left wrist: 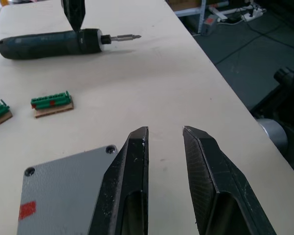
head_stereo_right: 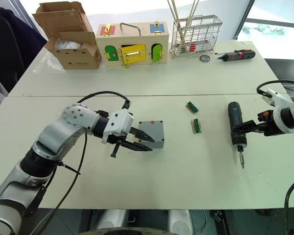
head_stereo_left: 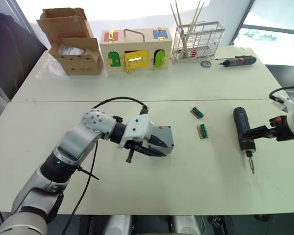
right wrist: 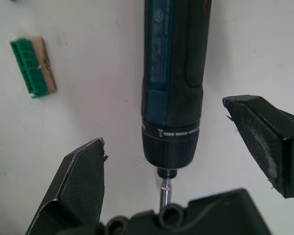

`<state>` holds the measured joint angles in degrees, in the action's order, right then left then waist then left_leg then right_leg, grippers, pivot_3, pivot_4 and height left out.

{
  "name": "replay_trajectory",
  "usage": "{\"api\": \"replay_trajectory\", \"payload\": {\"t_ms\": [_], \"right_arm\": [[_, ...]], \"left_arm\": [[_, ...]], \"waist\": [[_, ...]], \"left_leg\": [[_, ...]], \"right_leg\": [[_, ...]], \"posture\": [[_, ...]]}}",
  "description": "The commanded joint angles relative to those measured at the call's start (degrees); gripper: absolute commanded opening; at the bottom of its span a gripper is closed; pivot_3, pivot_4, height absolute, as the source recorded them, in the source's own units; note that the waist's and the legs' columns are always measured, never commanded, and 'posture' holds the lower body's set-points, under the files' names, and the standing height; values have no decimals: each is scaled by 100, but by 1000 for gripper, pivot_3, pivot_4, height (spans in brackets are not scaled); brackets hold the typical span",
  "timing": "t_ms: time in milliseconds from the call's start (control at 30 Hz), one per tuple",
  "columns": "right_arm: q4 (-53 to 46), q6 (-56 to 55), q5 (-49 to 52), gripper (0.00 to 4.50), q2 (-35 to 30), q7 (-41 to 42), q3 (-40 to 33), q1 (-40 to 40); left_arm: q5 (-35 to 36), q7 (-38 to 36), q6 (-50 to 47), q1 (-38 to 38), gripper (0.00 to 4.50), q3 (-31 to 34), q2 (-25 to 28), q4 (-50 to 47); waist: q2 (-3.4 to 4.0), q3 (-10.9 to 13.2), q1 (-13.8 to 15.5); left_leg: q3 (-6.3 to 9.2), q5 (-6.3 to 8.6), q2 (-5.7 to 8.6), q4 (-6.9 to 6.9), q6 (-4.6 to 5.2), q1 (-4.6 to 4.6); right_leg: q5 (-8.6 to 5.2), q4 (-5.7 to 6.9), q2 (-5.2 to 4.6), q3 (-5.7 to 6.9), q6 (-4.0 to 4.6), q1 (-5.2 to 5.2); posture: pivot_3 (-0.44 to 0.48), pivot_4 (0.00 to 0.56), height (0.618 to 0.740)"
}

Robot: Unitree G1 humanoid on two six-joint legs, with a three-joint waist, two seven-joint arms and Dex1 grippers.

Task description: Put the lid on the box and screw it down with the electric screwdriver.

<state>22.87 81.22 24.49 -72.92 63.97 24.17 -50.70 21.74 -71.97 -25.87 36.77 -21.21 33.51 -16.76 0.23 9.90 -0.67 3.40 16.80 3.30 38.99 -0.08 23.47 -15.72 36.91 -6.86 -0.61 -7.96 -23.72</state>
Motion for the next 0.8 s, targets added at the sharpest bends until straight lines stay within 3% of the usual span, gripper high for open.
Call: {"api": "replay_trajectory", "payload": {"t_ms": [33,433,633,700,800], "right_arm": [[401,26,-284,4461,161,59,122,-189],[1245,-215,-997,4461,1089,193,754,-455],[1395,-513,-1425,2811,1239,528,1135,-500],[1468,-600,-1552,2066,1328,536,1147,-472],[1531,-583,-1649,1796,1465,523,1057,-452]], "left_arm": [[70,204,-134,-84,1076,143,-17,-320],[141,742,-572,-447,1076,278,46,-769],[139,875,-670,-550,1076,301,46,-883],[146,911,-699,-585,1076,288,54,-937],[92,965,-693,-610,1076,256,58,-928]], "waist": [[0,0,1],[-28,-15,-15],[-61,-32,-10],[-65,-34,-7],[-94,-52,-16]], "left_leg": [[0,-1,0,0,-1,0],[2,-6,1,8,-11,-4],[5,-8,0,9,-15,-8],[5,-8,0,9,-17,-8],[8,-8,-1,8,-18,-9]], "right_leg": [[0,1,0,0,0,0],[0,5,1,0,0,6],[0,4,2,1,0,10],[0,4,2,1,0,10],[0,4,3,3,0,10]], "posture": [[0,150,731],[0,150,731],[0,150,731],[0,150,731],[0,150,731]]}}
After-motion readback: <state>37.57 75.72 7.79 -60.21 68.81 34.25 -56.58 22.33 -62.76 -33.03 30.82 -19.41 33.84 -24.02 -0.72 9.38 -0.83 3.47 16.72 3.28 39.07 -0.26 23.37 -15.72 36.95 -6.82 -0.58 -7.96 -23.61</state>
